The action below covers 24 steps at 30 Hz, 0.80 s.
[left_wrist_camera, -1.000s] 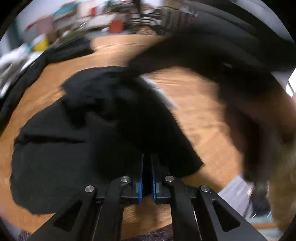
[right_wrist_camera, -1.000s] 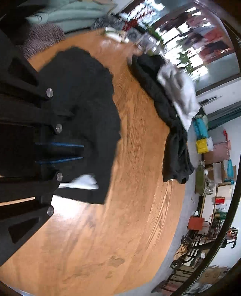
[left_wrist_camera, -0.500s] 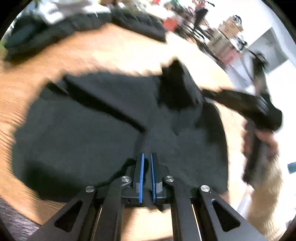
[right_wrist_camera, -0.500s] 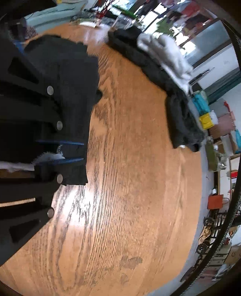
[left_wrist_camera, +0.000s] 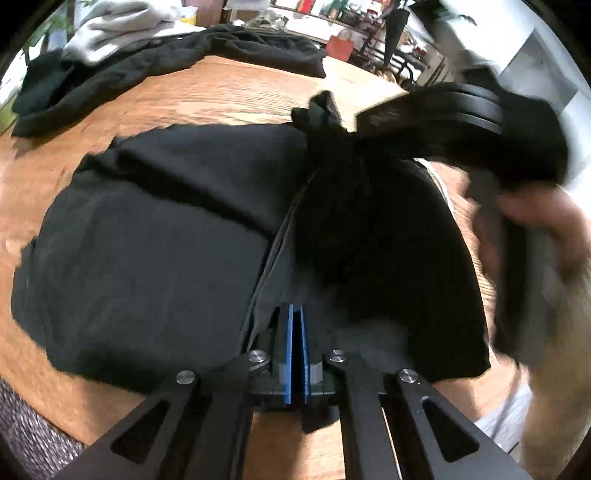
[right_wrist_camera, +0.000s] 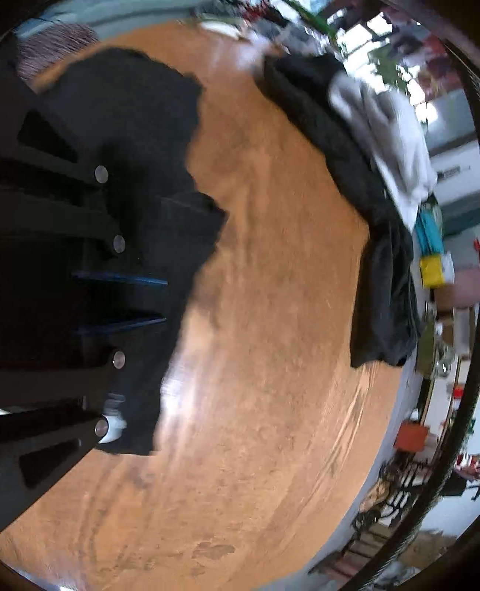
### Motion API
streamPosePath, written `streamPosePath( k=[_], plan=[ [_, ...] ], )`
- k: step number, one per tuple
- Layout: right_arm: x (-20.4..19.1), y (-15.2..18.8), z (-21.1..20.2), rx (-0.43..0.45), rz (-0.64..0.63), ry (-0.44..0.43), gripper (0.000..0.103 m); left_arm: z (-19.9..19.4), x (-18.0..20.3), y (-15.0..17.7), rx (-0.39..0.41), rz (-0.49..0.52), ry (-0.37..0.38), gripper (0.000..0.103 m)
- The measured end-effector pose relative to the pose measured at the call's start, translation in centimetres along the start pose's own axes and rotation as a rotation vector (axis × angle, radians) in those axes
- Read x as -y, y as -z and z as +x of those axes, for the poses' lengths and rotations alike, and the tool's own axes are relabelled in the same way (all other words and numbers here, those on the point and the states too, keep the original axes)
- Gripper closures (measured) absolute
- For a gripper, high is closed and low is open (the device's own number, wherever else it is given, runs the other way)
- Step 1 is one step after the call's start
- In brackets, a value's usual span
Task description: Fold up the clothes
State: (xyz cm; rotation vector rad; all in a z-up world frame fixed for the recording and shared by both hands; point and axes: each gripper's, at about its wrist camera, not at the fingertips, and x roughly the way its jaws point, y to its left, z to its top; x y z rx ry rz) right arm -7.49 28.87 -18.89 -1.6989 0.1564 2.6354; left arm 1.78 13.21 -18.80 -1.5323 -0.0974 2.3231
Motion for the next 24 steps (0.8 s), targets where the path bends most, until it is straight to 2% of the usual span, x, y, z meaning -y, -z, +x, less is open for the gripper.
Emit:
streamPosePath(
  k=[2, 4, 6, 7, 8, 9, 10, 13, 16, 18, 19, 20, 21, 22, 23, 24],
  plan=[
    [0.7, -0.8, 0.7, 0.003, 0.027, 0.012, 0.082, -0.2, -0.3, 0.0, -0.015, 0.005, 0.002, 0.097],
    [1.9, -0.8, -0.2, 0.009, 0.076, -0.063, 0.082, -0.9, -1.4, -0.9, -0.023, -0.033, 0.072, 0.097],
    [3.3, 0.4, -3.0, 0.066, 0.113, -0.143, 0.071, -1.9, -2.8, -2.2, -0.002, -0.084, 0.158, 0.096],
    [4.1, 1.6, -4.9, 0.103, 0.122, -0.16, 0.059, -2.2, -3.5, -3.2, 0.021, -0.11, 0.174, 0.093],
    [5.0, 3.1, -6.7, 0.134, 0.131, -0.159, 0.055, -2.6, -4.2, -4.2, 0.041, -0.135, 0.181, 0.081],
    [5.5, 4.5, -7.8, 0.141, 0.137, -0.152, 0.055, -2.5, -4.6, -5.3, 0.047, -0.15, 0.177, 0.071],
    [6.1, 6.5, -8.6, 0.126, 0.144, -0.156, 0.053, -2.3, -4.9, -6.4, 0.05, -0.162, 0.171, 0.053],
    [7.4, 12.1, -9.1, 0.063, 0.191, -0.189, 0.053, -0.6, -3.9, -8.6, -0.018, -0.149, 0.204, 0.05],
    [8.1, 16.2, -9.0, 0.015, 0.253, -0.254, 0.053, -2.0, -2.3, -6.3, -0.087, -0.075, 0.134, 0.05],
    [8.1, 17.7, -8.5, 0.002, 0.293, -0.309, 0.053, -2.6, -1.5, -4.9, -0.1, -0.024, 0.099, 0.051],
    [8.0, 18.2, -8.2, 0.0, 0.306, -0.339, 0.053, -2.6, -1.2, -4.3, -0.083, 0.003, 0.092, 0.057],
    [7.7, 18.4, -7.8, -0.002, 0.318, -0.374, 0.054, -2.9, -1.0, -3.8, -0.079, 0.027, 0.083, 0.082],
    [7.5, 18.5, -7.5, 0.002, 0.318, -0.405, 0.055, -3.0, -1.1, -3.5, -0.092, 0.018, 0.089, 0.094],
    [7.2, 18.4, -7.4, 0.003, 0.317, -0.411, 0.061, -3.3, -1.8, -3.4, -0.097, -0.023, 0.112, 0.099],
    [6.9, 18.4, -7.3, 0.005, 0.319, -0.417, 0.073, -4.0, -2.5, -3.2, -0.081, -0.05, 0.11, 0.099],
    [7.0, 18.4, -7.2, 0.007, 0.335, -0.42, 0.079, -4.9, -3.1, -3.0, -0.06, -0.074, 0.102, 0.099]
  ],
)
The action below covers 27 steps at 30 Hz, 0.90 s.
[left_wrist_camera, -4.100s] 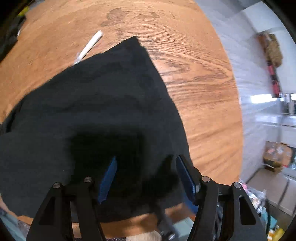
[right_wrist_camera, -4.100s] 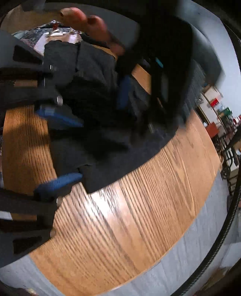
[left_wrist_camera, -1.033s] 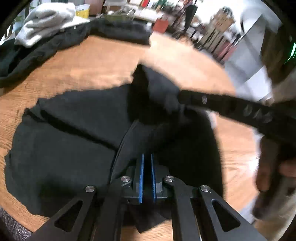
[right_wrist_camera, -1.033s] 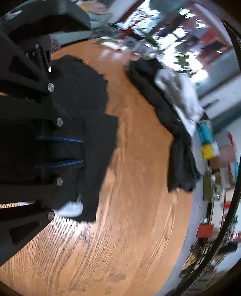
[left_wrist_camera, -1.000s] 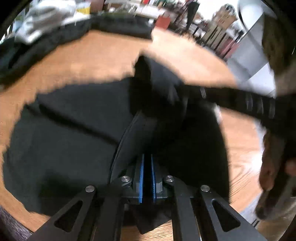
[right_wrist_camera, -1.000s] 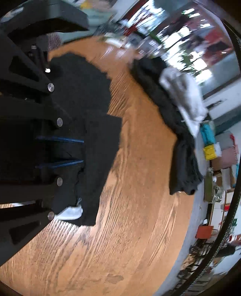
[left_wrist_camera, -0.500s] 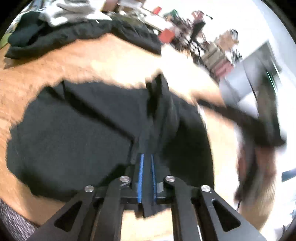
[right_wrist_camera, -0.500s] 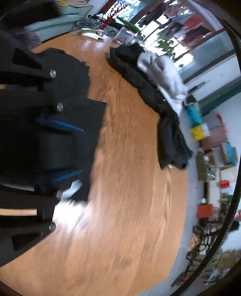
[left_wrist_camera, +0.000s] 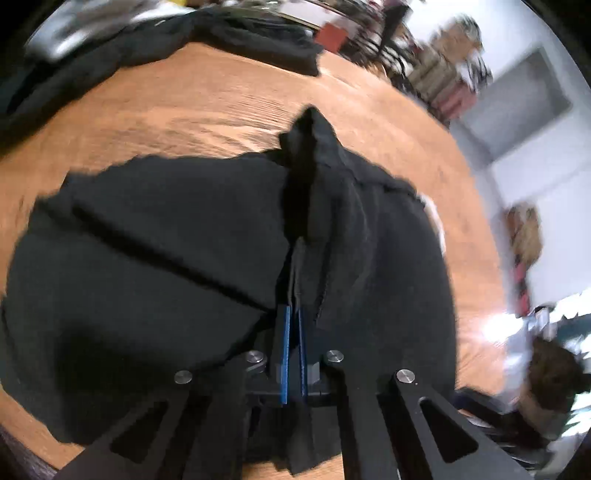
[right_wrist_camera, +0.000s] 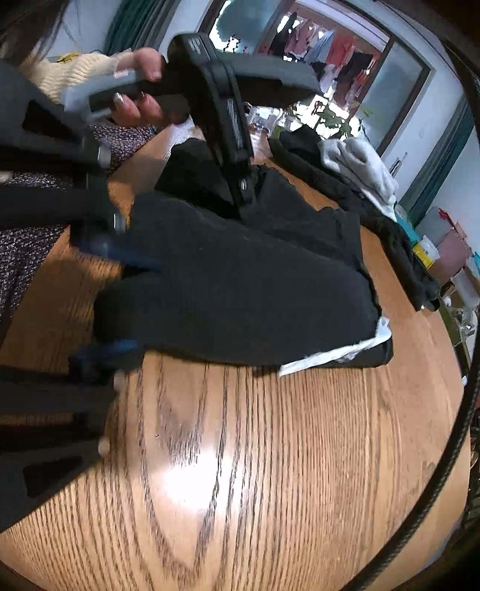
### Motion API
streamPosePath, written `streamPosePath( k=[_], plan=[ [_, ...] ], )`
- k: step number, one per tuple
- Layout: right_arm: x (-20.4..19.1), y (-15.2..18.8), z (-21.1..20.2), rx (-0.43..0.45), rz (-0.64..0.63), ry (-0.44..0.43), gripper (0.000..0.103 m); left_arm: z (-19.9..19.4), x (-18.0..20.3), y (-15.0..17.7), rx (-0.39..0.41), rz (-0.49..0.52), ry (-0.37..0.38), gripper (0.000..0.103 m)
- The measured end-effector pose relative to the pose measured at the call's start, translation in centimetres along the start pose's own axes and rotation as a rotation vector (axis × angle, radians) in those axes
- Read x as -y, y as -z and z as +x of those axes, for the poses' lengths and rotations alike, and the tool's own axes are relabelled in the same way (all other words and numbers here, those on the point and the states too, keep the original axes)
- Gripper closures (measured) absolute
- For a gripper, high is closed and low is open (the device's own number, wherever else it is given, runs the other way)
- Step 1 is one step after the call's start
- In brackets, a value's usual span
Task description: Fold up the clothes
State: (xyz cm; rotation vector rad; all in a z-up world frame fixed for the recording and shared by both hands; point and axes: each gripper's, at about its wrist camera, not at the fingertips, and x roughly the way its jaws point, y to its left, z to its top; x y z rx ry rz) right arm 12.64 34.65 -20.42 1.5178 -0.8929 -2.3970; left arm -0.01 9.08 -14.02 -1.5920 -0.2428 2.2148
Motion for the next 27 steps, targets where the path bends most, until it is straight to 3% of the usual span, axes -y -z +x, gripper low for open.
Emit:
streamPosePath(
  k=[1, 5, 7, 9, 10, 12, 14, 15, 17, 18, 19, 20, 22, 23, 27],
  plan=[
    [0.4, 0.0, -0.3, 0.013, 0.024, -0.019, 0.088, -0.9, -0.6, 0.2, 0.022, -0.022, -0.006, 0.099],
    [1.4, 1.1, -0.7, 0.002, 0.049, -0.032, 0.089, -1.2, -3.0, 0.8, -0.018, -0.066, -0.086, 0.101],
    [1.2, 1.6, -0.2, -0.012, 0.049, -0.035, 0.088, -1.8, -3.3, 0.6, -0.001, -0.081, -0.113, 0.101],
    [1.3, 1.8, -0.9, 0.016, 0.058, -0.025, 0.075, -3.1, -3.2, 0.1, 0.038, -0.119, -0.106, 0.101],
    [1.3, 1.8, -1.3, 0.036, 0.071, -0.032, 0.058, -4.0, -3.1, -0.3, 0.067, -0.144, -0.077, 0.1],
    [1.3, 1.6, -1.9, 0.067, 0.084, -0.038, 0.051, -5.5, -2.1, -0.2, 0.089, -0.158, -0.002, 0.092],
    [1.3, 1.2, -2.2, 0.089, 0.09, -0.028, 0.047, -5.6, -0.8, -0.8, 0.094, -0.131, 0.047, 0.053],
    [1.3, 0.9, -2.3, 0.098, 0.092, -0.016, 0.047, -5.4, 0.1, -1.0, 0.104, -0.094, 0.041, 0.05],
    [1.2, 0.6, -1.6, 0.084, 0.09, 0.026, 0.05, -4.4, 2.8, -1.2, 0.112, -0.006, -0.005, 0.055],
    [1.1, 0.6, -1.3, 0.077, 0.086, 0.016, 0.052, -3.6, 4.6, -1.3, 0.104, 0.042, -0.043, 0.065],
    [0.9, 0.6, -1.0, 0.069, 0.082, 0.006, 0.057, -1.7, 5.8, -2.3, 0.069, 0.069, -0.08, 0.088],
    [0.7, 0.7, -0.7, 0.061, 0.078, -0.004, 0.065, 0.6, 6.9, -3.4, 0.028, 0.091, -0.118, 0.096],
    [0.4, 0.8, -0.3, 0.051, 0.064, -0.005, 0.079, 2.6, 6.8, -3.0, -0.045, 0.097, -0.154, 0.099],
    [0.4, 0.8, -0.3, 0.051, 0.059, 0.0, 0.087, 2.8, 7.1, -2.8, -0.04, 0.101, -0.161, 0.099],
    [2.2, 0.1, -2.4, 0.081, 0.12, -0.046, 0.093, 4.1, 8.6, -3.0, -0.029, 0.09, -0.12, 0.1]
  ],
)
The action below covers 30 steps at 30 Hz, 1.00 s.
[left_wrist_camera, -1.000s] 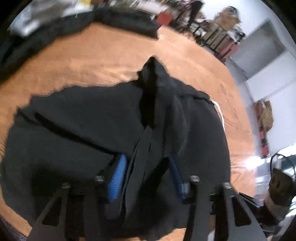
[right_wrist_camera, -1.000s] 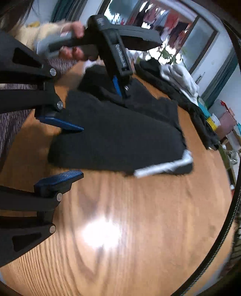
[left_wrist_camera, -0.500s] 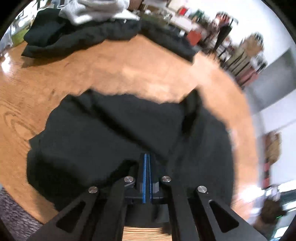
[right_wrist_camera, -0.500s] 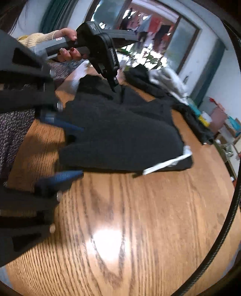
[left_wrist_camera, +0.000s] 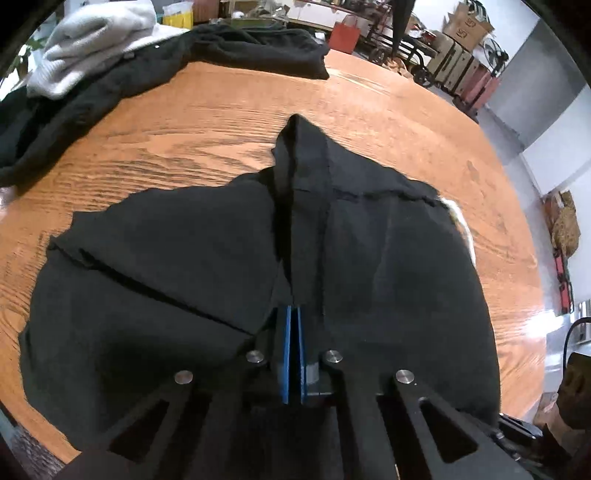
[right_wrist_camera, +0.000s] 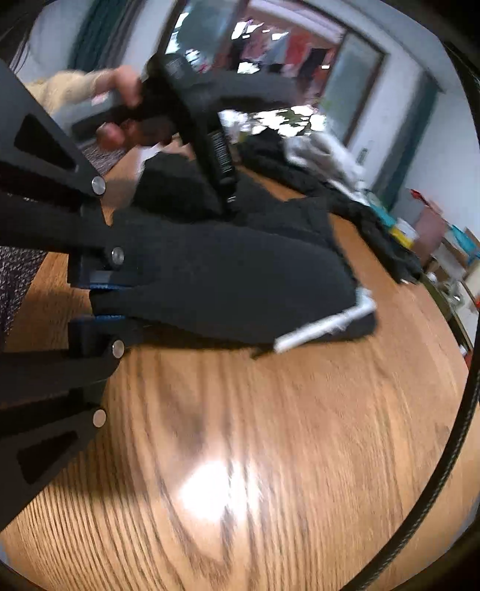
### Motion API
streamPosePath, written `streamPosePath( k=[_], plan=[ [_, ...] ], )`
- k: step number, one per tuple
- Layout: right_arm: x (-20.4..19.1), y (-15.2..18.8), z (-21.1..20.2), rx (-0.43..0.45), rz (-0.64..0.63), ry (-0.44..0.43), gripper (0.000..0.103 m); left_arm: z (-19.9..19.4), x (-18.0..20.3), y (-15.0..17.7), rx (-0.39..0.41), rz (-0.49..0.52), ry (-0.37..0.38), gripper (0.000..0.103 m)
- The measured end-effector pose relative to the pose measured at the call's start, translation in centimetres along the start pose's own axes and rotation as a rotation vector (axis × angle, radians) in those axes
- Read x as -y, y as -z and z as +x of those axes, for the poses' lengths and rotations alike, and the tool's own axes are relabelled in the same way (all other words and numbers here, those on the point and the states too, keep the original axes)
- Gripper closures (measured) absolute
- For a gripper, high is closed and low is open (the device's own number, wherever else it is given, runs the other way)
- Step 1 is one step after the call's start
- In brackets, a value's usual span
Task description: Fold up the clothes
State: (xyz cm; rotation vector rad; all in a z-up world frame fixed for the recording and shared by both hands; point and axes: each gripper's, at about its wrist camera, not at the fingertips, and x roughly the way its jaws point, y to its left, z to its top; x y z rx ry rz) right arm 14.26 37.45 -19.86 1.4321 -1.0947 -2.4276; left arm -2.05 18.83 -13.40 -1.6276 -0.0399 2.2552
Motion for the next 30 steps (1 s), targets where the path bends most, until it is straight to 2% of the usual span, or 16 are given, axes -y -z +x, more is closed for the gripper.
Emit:
streamPosePath(
  k=[5, 7, 11, 12, 13, 14, 15, 16, 17, 18, 20, 22, 25, 26, 29, 30],
  plan=[
    [-1.0, -1.9, -5.5, 0.13, -0.05, 0.048, 0.096, 2.2, 4.9, -0.6, 0.003, -0.017, 0.104, 0.1],
    [-2.1, -2.3, -6.7, 0.158, -0.075, 0.056, 0.096, 2.9, 5.3, -0.6, 0.008, -0.054, 0.157, 0.1],
    [-4.1, -2.4, -6.9, 0.152, -0.129, 0.06, 0.097, 3.4, 1.6, -0.3, -0.05, -0.236, 0.296, 0.098],
    [-4.2, -2.2, -6.6, 0.142, -0.131, 0.064, 0.097, 3.6, 0.8, -0.5, -0.063, -0.26, 0.309, 0.097],
    [-3.7, -2.0, -6.3, 0.133, -0.116, 0.092, 0.096, 3.9, 0.1, -0.9, -0.074, -0.28, 0.317, 0.089],
    [-3.2, -1.8, -5.9, 0.125, -0.101, 0.121, 0.092, 3.4, -0.3, -1.2, -0.071, -0.295, 0.317, 0.072],
    [-2.7, -1.6, -5.5, 0.117, -0.084, 0.146, 0.091, 2.9, -0.7, -1.5, -0.065, -0.309, 0.316, 0.064],
    [-2.1, -1.3, -5.3, 0.114, -0.057, 0.155, 0.081, 2.0, -0.5, -1.9, -0.054, -0.31, 0.32, 0.052],
    [-1.6, -0.9, -5.1, 0.111, -0.032, 0.164, 0.074, 0.7, 0.0, -2.2, -0.046, -0.297, 0.326, 0.049],
    [-1.1, -0.7, -4.9, 0.114, -0.011, 0.168, 0.072, -0.1, 1.2, -3.0, -0.047, -0.271, 0.325, 0.047],
    [0.3, -0.4, -5.1, 0.129, 0.018, 0.211, 0.064, -1.7, 4.9, -4.7, -0.087, -0.191, 0.301, 0.044],
    [1.1, -0.4, -5.6, 0.154, 0.018, 0.241, 0.056, -1.0, 8.7, -6.6, -0.142, -0.113, 0.273, 0.044],
    [2.1, -1.1, -6.0, 0.148, 0.001, 0.257, 0.042, 1.6, 15.2, -8.3, -0.252, 0.013, 0.121, 0.043],
    [2.2, -1.4, -5.8, 0.137, -0.019, 0.253, 0.034, 2.1, 16.0, -8.1, -0.28, 0.031, 0.083, 0.044],
    [2.1, -2.1, -4.9, 0.105, -0.045, 0.218, 0.03, 3.5, 18.1, -7.5, -0.346, 0.084, -0.028, 0.043],
    [2.2, -2.3, -4.6, 0.096, -0.046, 0.202, 0.03, 4.8, 18.8, -7.4, -0.364, 0.117, -0.099, 0.043]
  ],
)
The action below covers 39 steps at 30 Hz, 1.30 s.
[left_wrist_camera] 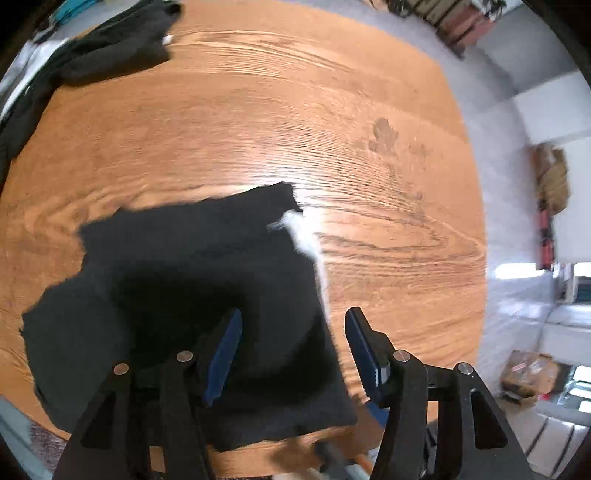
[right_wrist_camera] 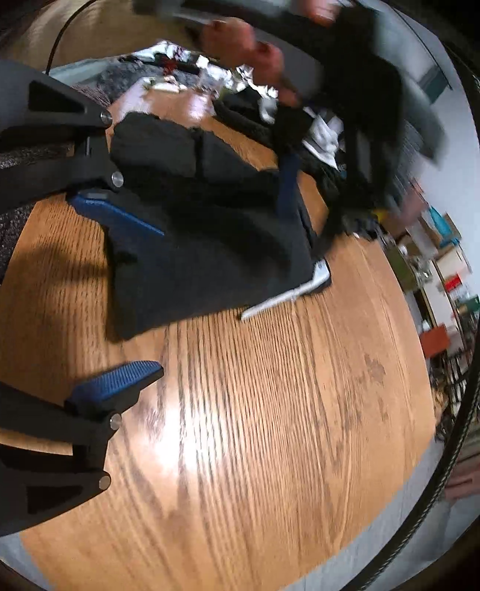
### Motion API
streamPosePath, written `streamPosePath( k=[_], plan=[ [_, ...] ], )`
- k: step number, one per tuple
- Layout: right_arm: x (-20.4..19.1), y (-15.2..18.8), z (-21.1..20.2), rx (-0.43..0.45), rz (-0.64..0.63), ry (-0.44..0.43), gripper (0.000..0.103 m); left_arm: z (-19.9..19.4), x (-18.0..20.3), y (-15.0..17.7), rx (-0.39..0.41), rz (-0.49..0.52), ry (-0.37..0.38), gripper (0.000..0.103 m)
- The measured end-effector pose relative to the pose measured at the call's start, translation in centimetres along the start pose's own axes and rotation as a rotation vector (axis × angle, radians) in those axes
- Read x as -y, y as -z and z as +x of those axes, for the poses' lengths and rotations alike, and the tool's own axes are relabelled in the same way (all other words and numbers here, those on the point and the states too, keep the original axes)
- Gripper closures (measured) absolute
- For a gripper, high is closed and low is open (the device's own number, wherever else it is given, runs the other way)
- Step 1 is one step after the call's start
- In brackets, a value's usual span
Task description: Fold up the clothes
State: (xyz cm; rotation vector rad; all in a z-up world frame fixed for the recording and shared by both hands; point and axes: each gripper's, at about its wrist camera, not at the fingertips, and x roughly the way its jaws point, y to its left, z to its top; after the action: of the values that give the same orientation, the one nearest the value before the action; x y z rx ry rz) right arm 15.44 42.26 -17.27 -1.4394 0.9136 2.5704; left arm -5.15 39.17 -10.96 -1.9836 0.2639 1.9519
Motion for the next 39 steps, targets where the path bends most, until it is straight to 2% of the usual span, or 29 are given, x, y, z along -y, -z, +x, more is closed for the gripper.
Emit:
streamPosePath(
  k=[2, 4, 9, 10, 11, 13, 15, 16, 17, 18, 19, 20, 23, 24, 27, 30, 31, 33, 35, 39],
  plan=[
    [0.0, -0.4, 0.9, -0.021, 0.003, -0.04, 0.03, 2.4, 0.6, -0.7, -0.054, 0.03, -0.121, 0.043],
    [0.0, -0.4, 1.6, -0.033, 0.007, -0.055, 0.03, 4.1, 1.5, -1.1, -0.094, 0.036, -0.151, 0.043],
    [0.4, -0.1, 2.3, -0.034, 0.033, -0.08, 0.036, 6.5, 3.0, -1.2, -0.1, 0.057, -0.194, 0.035],
    [0.4, 0.0, 2.4, -0.038, 0.031, -0.089, 0.04, 6.8, 3.4, -1.3, -0.098, 0.064, -0.196, 0.033],
    [0.3, 0.1, 2.5, -0.043, 0.029, -0.097, 0.049, 7.1, 3.5, -1.1, -0.095, 0.076, -0.2, 0.031],
    [0.1, 0.4, 2.8, -0.055, 0.019, -0.107, 0.06, 7.6, 3.7, -0.7, -0.089, 0.102, -0.208, 0.029],
    [-0.2, 0.7, 2.9, -0.062, 0.015, -0.11, 0.071, 7.9, 3.7, 0.0, -0.068, 0.156, -0.227, 0.029],
    [-0.3, 0.9, 2.7, -0.054, 0.016, -0.109, 0.078, 7.7, 3.6, 0.4, -0.033, 0.164, -0.227, 0.037],
    [-0.4, 0.9, 2.4, -0.046, 0.016, -0.105, 0.086, 7.4, 3.3, 0.7, -0.004, 0.161, -0.238, 0.056],
    [-0.4, 1.0, 1.9, -0.03, 0.02, -0.103, 0.089, 6.8, 2.7, 1.0, 0.016, 0.15, -0.211, 0.062],
    [-0.6, 1.0, 1.2, -0.004, 0.021, -0.104, 0.091, 6.1, 1.9, 1.3, 0.024, 0.141, -0.157, 0.077],
    [-1.1, 1.1, 0.5, 0.019, 0.011, -0.108, 0.092, 5.2, 0.6, 1.6, 0.026, 0.122, -0.079, 0.082],
    [-3.7, 1.4, -1.4, 0.059, -0.06, -0.143, 0.093, 2.4, -3.9, 2.4, 0.037, 0.057, 0.163, 0.083],
    [-4.9, 1.6, -1.7, 0.063, -0.088, -0.149, 0.093, 1.2, -6.2, 2.8, 0.056, 0.03, 0.266, 0.084],
    [-9.4, 2.1, -2.2, 0.064, -0.201, -0.167, 0.093, -1.0, -12.4, 4.1, 0.121, -0.03, 0.51, 0.084],
    [-14.7, 3.0, -1.5, 0.035, -0.329, -0.176, 0.093, -1.4, -19.7, 6.4, 0.202, -0.098, 0.724, 0.084],
    [-16.6, 3.4, -1.0, 0.02, -0.374, -0.173, 0.093, -1.1, -22.1, 7.1, 0.223, -0.128, 0.775, 0.084],
    [-19.9, 4.4, 0.4, -0.018, -0.455, -0.162, 0.093, 0.2, -25.2, 8.8, 0.257, -0.179, 0.817, 0.084],
    [-22.7, 5.5, 2.3, -0.062, -0.525, -0.148, 0.093, 1.2, -28.4, 10.4, 0.287, -0.213, 0.805, 0.084],
    [-26.4, 7.4, 6.9, -0.167, -0.585, -0.15, 0.093, 3.6, -32.4, 12.1, 0.31, -0.284, 0.766, 0.084]
  ],
)
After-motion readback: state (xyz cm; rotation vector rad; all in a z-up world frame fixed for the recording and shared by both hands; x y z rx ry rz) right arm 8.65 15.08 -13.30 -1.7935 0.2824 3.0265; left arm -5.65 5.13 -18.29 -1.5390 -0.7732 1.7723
